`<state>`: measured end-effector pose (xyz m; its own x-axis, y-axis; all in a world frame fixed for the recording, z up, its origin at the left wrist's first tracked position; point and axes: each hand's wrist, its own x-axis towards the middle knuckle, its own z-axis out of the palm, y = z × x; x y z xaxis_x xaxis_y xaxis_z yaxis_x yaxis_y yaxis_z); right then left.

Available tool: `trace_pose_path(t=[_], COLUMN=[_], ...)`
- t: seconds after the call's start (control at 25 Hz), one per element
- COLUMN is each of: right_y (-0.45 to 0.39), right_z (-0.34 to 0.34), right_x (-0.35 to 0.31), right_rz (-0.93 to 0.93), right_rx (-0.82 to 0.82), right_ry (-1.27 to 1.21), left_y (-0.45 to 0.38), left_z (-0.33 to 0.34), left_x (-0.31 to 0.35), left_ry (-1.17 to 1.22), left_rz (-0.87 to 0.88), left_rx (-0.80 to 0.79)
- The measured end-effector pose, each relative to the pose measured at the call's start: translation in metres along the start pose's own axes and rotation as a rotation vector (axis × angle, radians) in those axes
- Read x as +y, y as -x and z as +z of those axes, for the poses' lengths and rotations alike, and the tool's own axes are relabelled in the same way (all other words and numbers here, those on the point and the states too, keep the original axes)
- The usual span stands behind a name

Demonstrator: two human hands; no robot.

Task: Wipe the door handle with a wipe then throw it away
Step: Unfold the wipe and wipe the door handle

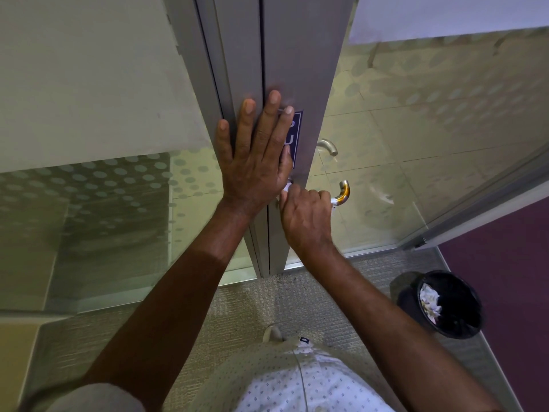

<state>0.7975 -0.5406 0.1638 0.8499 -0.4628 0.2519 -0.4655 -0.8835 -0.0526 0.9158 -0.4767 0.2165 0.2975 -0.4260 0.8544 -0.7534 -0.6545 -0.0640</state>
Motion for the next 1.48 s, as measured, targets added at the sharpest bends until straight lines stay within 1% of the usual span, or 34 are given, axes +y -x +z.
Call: trace_pose_path(t=[0.04, 0.12, 0.28, 0.44, 0.52, 0.64, 0.68, 0.76, 0.92, 1.04, 1.16, 1.24, 1.32, 1.36, 1.4, 1.48], right_y=[0.005, 0.016, 0.019, 0.015, 0.009, -0.008, -0.013, -0.016, 0.003, 0.015, 0.009, -0.002, -0.013, -0.015, -0.015, -0.007], right_z=[0.006, 0.02, 0.035, 0.028, 0.021, 0.006, 0.002, -0.001, 0.018, 0.027, 0.023, 0.014, 0.004, 0.001, 0.002, 0.007], right_x=[0.003, 0.014, 0.044, 0.049, 0.05, 0.047, 0.045, 0.043, 0.05, 0.057, 0.06, 0.061, 0.06, 0.057, 0.055, 0.055], right_rz=[0.012, -0.046, -0.237, -0.315, -0.336, -0.33, -0.338, -0.331, -0.279, -0.289, -0.353, -0.392, -0.378, -0.36, -0.341, -0.31], right_rx=[0.077, 0.158, 0.204, 0.23, 0.171, 0.001, -0.011, 0.028, 0.105, 0.184, 0.146, 0.059, -0.063, -0.094, -0.084, -0.009], right_ry=[-0.036, -0.039, 0.046, 0.072, 0.098, 0.1, 0.071, 0.01, 0.011, 0.03, 0.069, 0.05, 0.044, 0.057, 0.072, 0.061], left_y=[0.0, 0.0, 0.001, 0.001, 0.0, 0.0, 0.0, -0.001, -0.001, 0.0, 0.0, 0.0, 0.0, 0.0, 0.0, 0.001], left_z=[0.0, 0.001, 0.002, 0.002, 0.001, 0.001, 0.0, -0.001, 0.0, 0.003, 0.004, 0.004, 0.003, 0.002, 0.001, 0.001], left_x=[0.0, 0.0, -0.002, -0.001, -0.001, 0.0, 0.0, 0.0, -0.001, -0.002, -0.002, -0.001, -0.001, 0.0, -0.001, -0.001], left_ry=[-0.002, -0.001, -0.007, -0.008, -0.005, -0.016, -0.015, -0.004, -0.014, -0.021, -0.022, -0.017, -0.018, -0.018, -0.015, -0.02], left_rz=[0.002, 0.008, 0.013, 0.013, 0.008, 0.006, 0.004, -0.001, 0.007, 0.016, 0.018, 0.012, 0.008, 0.007, 0.008, 0.01], left_rx=[0.002, 0.002, 0.007, -0.004, -0.007, -0.002, -0.002, -0.003, -0.013, -0.004, 0.003, 0.008, 0.007, 0.003, -0.001, -0.006])
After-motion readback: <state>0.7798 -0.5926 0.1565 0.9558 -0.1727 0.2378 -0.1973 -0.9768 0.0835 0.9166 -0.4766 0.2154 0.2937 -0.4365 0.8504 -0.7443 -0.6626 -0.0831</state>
